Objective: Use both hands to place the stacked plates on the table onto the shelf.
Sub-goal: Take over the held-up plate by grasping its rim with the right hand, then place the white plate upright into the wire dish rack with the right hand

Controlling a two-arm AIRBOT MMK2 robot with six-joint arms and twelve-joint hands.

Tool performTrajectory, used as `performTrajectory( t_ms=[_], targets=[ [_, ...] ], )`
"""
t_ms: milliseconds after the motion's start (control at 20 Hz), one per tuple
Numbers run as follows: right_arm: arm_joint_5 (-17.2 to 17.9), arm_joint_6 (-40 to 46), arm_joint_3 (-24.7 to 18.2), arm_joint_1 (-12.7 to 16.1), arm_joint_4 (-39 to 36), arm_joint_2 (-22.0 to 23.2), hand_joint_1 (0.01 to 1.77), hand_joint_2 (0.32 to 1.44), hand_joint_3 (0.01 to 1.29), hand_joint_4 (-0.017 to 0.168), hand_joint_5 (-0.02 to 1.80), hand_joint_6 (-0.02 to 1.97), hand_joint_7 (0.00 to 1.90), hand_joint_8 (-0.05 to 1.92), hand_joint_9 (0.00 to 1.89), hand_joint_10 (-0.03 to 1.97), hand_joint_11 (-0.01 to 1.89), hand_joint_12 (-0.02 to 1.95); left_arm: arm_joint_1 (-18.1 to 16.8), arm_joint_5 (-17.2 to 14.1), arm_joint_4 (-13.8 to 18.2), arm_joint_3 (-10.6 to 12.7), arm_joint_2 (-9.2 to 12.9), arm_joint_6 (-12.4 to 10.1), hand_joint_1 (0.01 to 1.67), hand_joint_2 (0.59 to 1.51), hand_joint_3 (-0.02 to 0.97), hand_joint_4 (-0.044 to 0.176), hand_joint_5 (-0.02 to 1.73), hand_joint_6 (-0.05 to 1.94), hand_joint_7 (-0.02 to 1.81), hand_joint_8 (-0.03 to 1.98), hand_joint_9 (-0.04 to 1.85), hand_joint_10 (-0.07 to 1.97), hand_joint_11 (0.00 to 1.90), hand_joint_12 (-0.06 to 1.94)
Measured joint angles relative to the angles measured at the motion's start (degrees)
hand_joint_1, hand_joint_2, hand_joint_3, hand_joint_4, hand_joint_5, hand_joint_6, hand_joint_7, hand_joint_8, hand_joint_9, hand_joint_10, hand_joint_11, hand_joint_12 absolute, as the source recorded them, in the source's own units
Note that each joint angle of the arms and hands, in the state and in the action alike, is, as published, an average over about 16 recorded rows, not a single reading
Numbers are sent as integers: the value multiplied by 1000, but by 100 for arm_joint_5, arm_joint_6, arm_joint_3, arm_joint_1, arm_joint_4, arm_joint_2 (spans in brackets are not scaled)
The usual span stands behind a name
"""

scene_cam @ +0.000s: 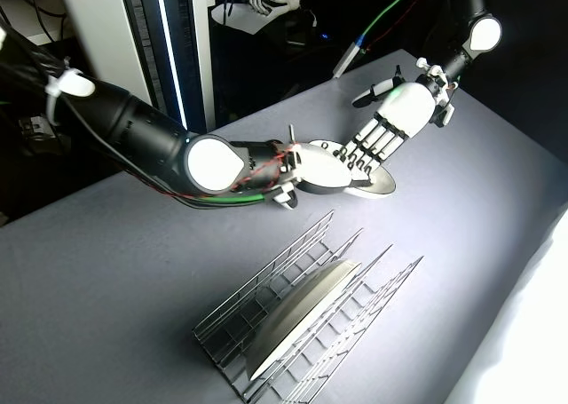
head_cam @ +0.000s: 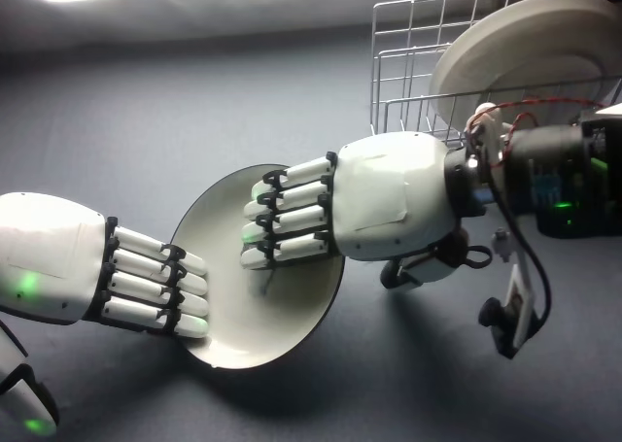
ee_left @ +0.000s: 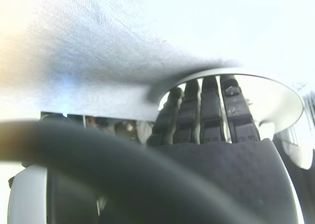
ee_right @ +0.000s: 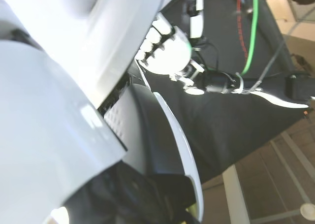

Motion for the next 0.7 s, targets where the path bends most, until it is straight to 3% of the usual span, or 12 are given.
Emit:
performTrajectory(
  t_ms=[350,700],
  targets=[
    [-7,-42,167,38,69,-281,1173,994,13,-1,446,79,451,11,458,36,171,828,-15,-2,9,9,-13,0,24,1056,19,-12,-16,-44,-10,-2,-10,-15,15,-23],
    [90,-96,153,72,130,-352,1197,993,14,-5,744,281,812,128,817,258,441,1211,-238,11,140,-42,43,-118,24,1058,19,-9,-13,-40,-4,-6,-2,-9,15,-15]
  ],
)
